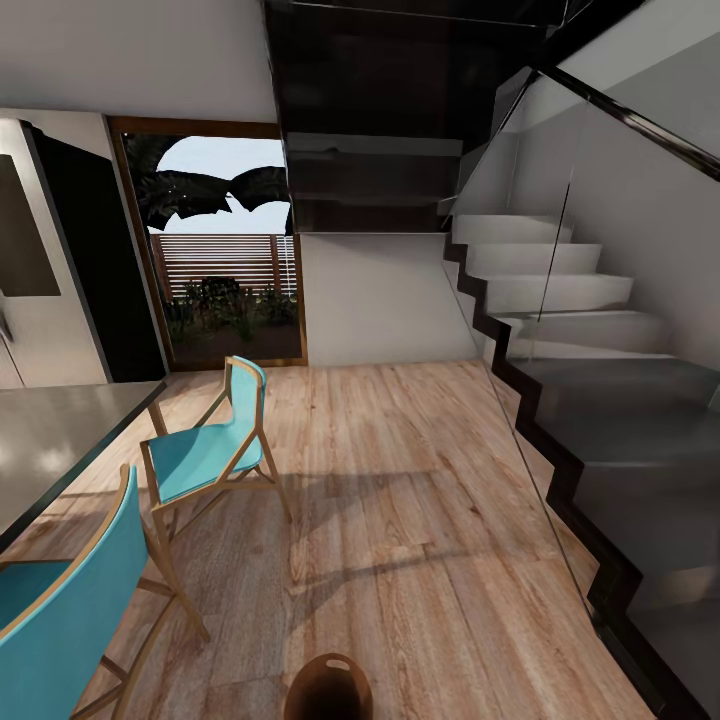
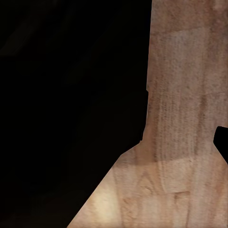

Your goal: Put the three can of soda from the living room inside the tash can in the kitchen.

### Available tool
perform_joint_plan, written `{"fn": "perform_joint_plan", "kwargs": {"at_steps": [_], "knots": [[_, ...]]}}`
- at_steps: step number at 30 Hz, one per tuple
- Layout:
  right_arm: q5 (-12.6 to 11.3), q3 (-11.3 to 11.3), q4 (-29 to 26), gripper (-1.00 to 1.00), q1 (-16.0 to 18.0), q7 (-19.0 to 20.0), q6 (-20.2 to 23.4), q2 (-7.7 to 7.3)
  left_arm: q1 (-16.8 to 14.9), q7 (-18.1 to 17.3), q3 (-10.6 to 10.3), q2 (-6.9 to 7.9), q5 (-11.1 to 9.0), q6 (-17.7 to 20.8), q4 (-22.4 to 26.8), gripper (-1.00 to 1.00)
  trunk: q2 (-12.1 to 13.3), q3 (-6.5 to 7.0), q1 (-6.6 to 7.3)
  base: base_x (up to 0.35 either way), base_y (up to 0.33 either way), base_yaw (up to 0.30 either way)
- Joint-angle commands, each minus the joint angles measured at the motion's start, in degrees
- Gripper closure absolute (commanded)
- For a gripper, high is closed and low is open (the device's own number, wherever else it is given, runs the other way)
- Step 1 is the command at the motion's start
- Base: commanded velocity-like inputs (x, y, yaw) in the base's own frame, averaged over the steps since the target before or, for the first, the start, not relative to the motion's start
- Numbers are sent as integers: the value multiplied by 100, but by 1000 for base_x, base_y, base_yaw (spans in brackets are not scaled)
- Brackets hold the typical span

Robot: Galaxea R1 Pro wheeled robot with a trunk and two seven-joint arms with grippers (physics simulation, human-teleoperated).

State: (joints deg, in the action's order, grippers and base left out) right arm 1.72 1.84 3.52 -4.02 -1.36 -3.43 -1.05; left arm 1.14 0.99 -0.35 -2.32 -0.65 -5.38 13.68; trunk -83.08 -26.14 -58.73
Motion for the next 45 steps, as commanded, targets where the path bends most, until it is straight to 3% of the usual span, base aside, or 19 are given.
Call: {"fn": "perform_joint_plan", "kwargs": {"at_steps": [1,45], "knots": [[0,0,0,-100,0,0,0,0,0,0,0,0,0,0,0,-100,0,0,0,0,0,0],[0,0,0,-100,0,0,0,0,0,0,0,0,0,0,0,-100,0,0,0,0,0,0]]}}
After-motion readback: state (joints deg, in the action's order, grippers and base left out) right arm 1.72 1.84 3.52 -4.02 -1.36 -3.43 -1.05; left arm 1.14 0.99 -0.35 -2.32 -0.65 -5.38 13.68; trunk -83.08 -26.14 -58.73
